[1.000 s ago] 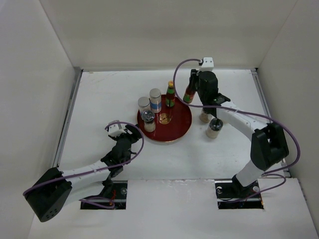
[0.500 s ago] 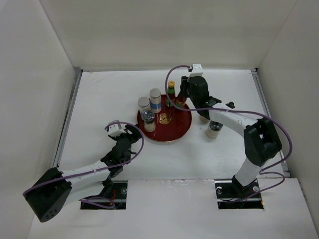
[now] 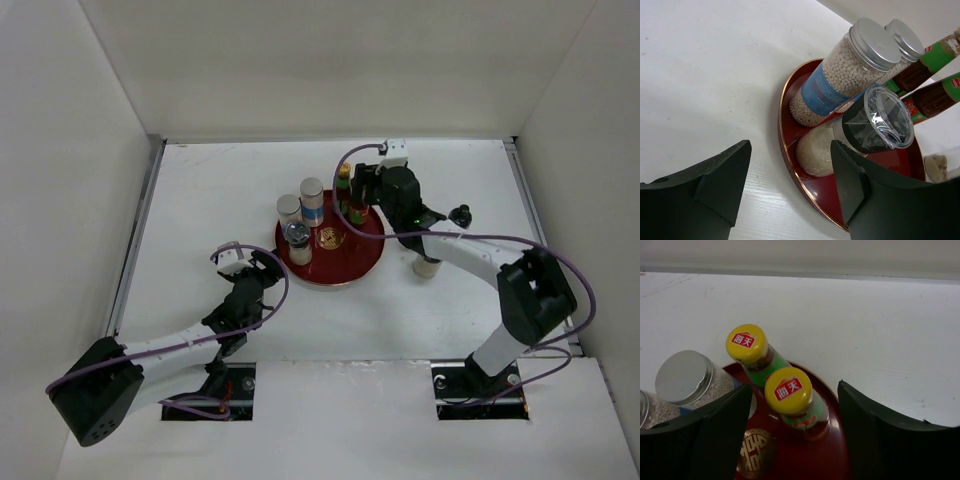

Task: Organize the condiment bottles

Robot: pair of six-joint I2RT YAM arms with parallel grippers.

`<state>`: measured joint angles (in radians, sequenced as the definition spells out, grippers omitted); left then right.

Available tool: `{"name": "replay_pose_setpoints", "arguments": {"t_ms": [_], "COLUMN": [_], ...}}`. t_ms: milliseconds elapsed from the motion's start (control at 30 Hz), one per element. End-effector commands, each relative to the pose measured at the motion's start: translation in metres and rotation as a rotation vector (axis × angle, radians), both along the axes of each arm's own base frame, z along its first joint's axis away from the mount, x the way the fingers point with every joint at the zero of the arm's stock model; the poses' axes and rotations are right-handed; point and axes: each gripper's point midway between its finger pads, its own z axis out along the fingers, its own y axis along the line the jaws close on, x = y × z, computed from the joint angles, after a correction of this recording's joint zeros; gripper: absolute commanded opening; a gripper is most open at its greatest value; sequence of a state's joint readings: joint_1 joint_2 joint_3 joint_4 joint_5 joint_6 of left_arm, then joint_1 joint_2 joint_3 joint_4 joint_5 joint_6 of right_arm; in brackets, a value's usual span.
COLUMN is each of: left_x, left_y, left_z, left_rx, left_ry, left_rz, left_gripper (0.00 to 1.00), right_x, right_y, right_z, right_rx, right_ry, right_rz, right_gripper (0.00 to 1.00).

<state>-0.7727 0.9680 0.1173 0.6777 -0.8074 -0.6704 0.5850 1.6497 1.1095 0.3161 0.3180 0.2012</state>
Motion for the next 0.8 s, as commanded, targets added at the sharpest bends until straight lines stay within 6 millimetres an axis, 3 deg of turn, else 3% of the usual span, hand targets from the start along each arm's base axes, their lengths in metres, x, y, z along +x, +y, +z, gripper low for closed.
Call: {"name": "replay_pose_setpoints", "arguments": {"t_ms": [0,133,267,333,467,600,767], "left_x": [0.003,0.002,0.001,0.001,0.001,0.000,-0.001], "left_y": [-0.004,-0.004,-0.005,-0.006,-0.006,-0.004,-0.002], "left_z": [0.019,0.020,0.022,0.021,0.024,0.025,0.026], "left_rx": [-0.072,-0.074,-0.080,-0.077,-0.082,-0.087,-0.095], "left_ry": [-0.058,-0.061,-0.066,-0.064,-0.071,-0.077,-0.083], "left_rz": [-0.002,-0.005,-0.008,-0.010,-0.011,-0.008,-0.002], "left_gripper": [0.63,0.63,0.64,0.64,0.64,0.64,0.64], "right_x": [-0.019,-0.037,-0.047,-0.048,-0.049,-0.045,-0.039], "right_y": [-0.011,-0.059,-0.121,-0.141,-0.147,-0.145,-0.143], "right_z": [0.061,0.056,0.021,-0.002,-0.036,-0.047,-0.061], "right_rx": [0.111,0.136,0.115,0.068,-0.034,-0.060,-0.072], "right_ry": [-0.133,-0.114,-0.007,0.063,0.194,0.233,0.270], "right_rz": [-0.007,-0.097,-0.259,-0.317,-0.334,-0.336,-0.328], "right_gripper": [0.78,0.77,0.75,0.78,0.88,0.91,0.89]}}
